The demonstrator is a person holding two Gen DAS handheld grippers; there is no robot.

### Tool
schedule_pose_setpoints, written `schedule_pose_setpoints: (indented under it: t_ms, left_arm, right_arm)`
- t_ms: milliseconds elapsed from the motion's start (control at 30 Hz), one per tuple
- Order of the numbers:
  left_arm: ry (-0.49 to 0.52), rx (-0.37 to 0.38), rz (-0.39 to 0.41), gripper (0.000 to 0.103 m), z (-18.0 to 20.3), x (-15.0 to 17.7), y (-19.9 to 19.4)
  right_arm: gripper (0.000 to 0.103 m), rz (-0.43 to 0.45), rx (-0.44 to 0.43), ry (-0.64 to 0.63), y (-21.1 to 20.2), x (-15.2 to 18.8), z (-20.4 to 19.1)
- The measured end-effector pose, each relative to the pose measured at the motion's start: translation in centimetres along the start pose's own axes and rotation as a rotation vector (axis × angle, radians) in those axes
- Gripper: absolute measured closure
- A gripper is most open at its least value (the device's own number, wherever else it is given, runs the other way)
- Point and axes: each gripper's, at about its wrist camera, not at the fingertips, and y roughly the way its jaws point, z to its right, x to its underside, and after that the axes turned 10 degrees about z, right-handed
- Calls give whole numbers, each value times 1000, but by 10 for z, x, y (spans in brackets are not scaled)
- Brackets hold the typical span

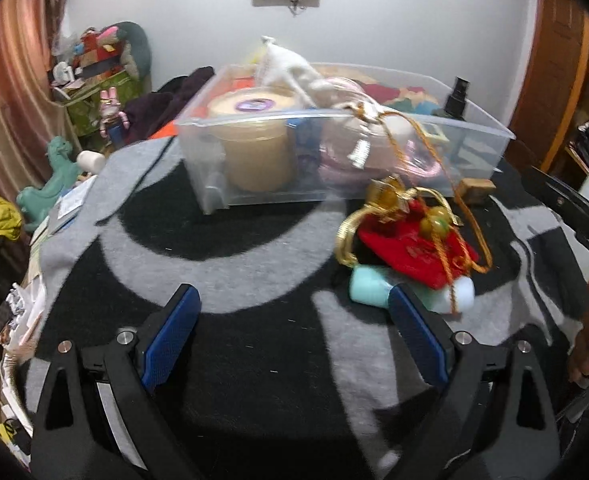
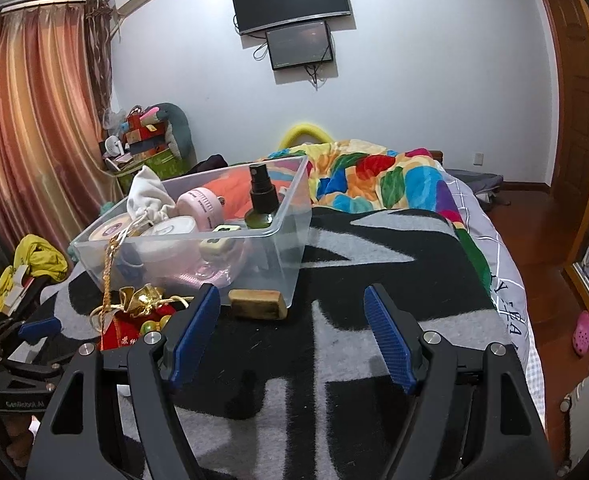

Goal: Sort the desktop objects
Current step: 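Move the left tool toward the teal tube while the right tool approaches the tan wooden block, then grasp the teal tube with the left tool while the right tool grasps the tan wooden block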

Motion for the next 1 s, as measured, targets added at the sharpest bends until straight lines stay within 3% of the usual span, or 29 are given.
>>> schedule_pose_setpoints:
  t_ms: [133, 333, 467, 600, 800, 1000]
  left_arm:
    - [23, -13, -5, 7, 17, 2, 6]
    - [45, 82, -7, 7, 38, -2, 5]
    - [79, 99, -15, 7, 52, -3, 10]
    - [50, 117, -46, 7, 57, -6, 25]
    - [4, 117, -48, 7, 56, -11, 32]
    - [31, 59, 0, 9, 63, -3, 29]
  right_arm:
    - [32, -7, -9, 5, 3, 2, -1]
    - [32, -21, -18, 7, 7, 6, -1]
    - [32, -22, -26, 17, 7, 6, 0]
    - [32, -24, -30, 17, 7, 7, 0]
    - [31, -26, -35, 28, 7, 8, 2]
    - [31, -24, -29, 32, 7, 8, 3]
